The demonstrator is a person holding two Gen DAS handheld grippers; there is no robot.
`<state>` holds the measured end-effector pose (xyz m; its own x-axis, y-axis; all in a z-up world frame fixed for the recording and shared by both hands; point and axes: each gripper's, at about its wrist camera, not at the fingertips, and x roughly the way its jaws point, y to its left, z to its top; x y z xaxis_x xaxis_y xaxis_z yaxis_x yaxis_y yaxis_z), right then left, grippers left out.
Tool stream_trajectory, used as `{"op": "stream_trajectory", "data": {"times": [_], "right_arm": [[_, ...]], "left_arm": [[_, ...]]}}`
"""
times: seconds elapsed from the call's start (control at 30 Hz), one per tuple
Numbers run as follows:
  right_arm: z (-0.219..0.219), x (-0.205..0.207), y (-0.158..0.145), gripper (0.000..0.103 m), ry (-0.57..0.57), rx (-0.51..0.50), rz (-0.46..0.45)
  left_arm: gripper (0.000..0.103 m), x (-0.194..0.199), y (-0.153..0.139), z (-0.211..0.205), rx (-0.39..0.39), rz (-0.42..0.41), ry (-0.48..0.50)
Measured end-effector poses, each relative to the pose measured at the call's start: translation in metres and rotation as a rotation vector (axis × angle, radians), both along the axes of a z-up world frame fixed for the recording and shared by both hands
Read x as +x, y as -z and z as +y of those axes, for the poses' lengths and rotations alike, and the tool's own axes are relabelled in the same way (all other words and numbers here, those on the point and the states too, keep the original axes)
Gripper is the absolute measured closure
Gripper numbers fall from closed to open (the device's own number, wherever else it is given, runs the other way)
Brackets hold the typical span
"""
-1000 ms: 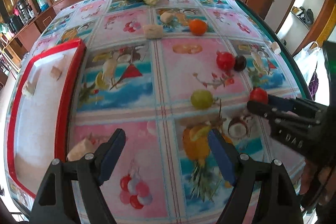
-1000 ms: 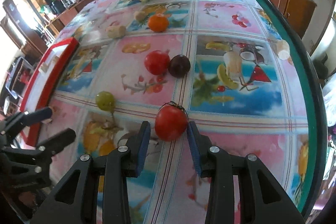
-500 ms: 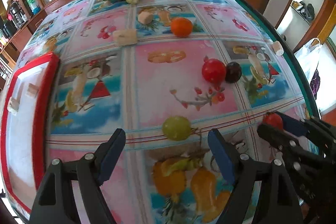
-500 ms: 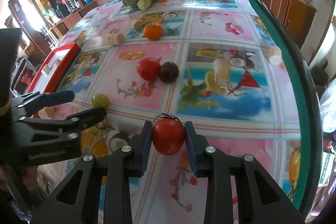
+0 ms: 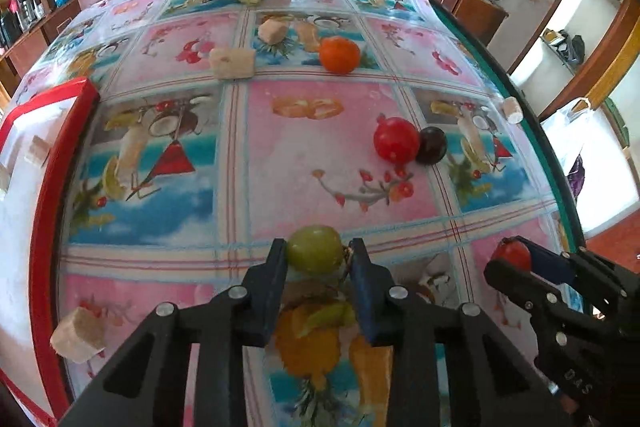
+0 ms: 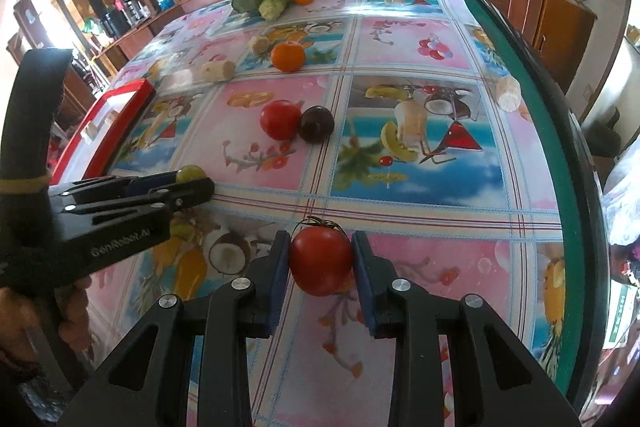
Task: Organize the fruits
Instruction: 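Grasp a red tomato with the right gripper while the left grasps the green grape, then carry the tomato and grape into the tray and open both grippers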
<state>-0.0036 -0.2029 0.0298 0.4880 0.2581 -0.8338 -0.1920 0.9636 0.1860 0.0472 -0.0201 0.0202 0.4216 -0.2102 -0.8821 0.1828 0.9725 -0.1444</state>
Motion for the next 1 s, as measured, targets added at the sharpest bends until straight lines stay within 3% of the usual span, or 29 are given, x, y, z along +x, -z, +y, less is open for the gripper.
{"op": "stream_trajectory", "data": {"times": [0.6,1.0], "right_arm": [[0.026,-0.046,-0.009,0.073,0.017,0.006,-0.014],[0.089,-0.048,-0.024,0.073,-0.071,-0.002,-0.046]], "left_arm": [[0.069,-0.065,-0.020,0.048,-0.077,-0.014,0.022],[0.069,-0.082,-0.037,0.117,-0.088,-0.076,-0.078]]}}
